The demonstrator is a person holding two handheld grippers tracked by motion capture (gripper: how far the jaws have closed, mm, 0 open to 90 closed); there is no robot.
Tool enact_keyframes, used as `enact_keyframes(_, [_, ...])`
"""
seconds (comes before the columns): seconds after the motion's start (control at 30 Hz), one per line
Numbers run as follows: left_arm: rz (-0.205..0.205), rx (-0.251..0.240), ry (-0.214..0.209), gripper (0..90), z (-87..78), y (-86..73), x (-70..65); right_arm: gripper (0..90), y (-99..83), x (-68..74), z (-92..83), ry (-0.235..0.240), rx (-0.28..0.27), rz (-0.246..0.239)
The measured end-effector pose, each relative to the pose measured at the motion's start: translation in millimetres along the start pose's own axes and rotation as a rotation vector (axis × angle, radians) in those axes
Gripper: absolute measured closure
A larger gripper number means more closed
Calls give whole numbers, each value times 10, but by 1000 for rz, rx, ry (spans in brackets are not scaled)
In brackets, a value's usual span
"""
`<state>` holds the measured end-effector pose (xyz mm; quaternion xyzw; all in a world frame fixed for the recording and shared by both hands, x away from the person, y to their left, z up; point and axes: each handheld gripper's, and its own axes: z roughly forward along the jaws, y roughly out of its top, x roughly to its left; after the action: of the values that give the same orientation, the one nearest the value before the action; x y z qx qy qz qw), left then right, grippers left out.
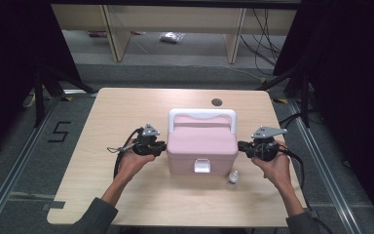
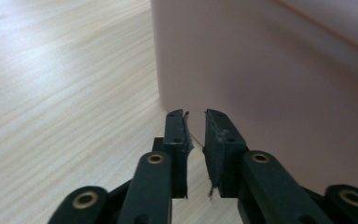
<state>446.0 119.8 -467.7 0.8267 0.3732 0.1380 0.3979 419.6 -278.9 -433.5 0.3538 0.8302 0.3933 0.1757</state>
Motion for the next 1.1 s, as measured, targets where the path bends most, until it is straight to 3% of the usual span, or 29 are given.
enact_keyframes(0.23, [-40, -19, -11, 723, -81, 1, 83, 704, -95, -16, -121, -25, 15, 43])
enact_keyframes(0.37, [-29, -24, -20, 673, -148, 36, 111, 625, -166, -30, -186, -41, 24, 63])
enact_keyframes(0.5, [-50, -31, -26, 633, -200, 47, 139, 554, -226, -40, -265, -47, 26, 89])
enact_keyframes(0.63, [-33, -15, -20, 584, -267, 83, 183, 523, -281, -35, -337, -50, 20, 105])
enact_keyframes(0.67, [-23, -10, -13, 572, -287, 100, 195, 517, -293, -50, -349, -55, 14, 80])
enact_keyframes(0.73, [-17, 2, 8, 537, -333, 142, 219, 502, -321, -28, -371, -52, 12, 108])
enact_keyframes(0.77, [-21, 8, 11, 529, -353, 163, 228, 496, -328, -48, -377, -63, 4, 79])
enact_keyframes(0.8, [-16, 15, 21, 522, -372, 187, 234, 493, -341, -32, -378, -53, 10, 97])
enact_keyframes(0.87, [2, 36, 30, 508, -410, 241, 250, 490, -358, -33, -379, -62, 2, 74])
enact_keyframes(0.93, [1, 28, 25, 495, -437, 290, 256, 483, -370, -12, -375, -50, 13, 77])
enact_keyframes(0.97, [1, 22, 28, 483, -445, 313, 253, 481, -382, 28, -372, -41, 24, 105])
enact_keyframes(1.07, [11, 28, 25, 467, -473, 381, 257, 480, -392, 13, -368, -55, 18, 65])
enact_keyframes(1.1, [5, 25, 20, 461, -479, 401, 259, 480, -398, 33, -369, -49, 28, 91])
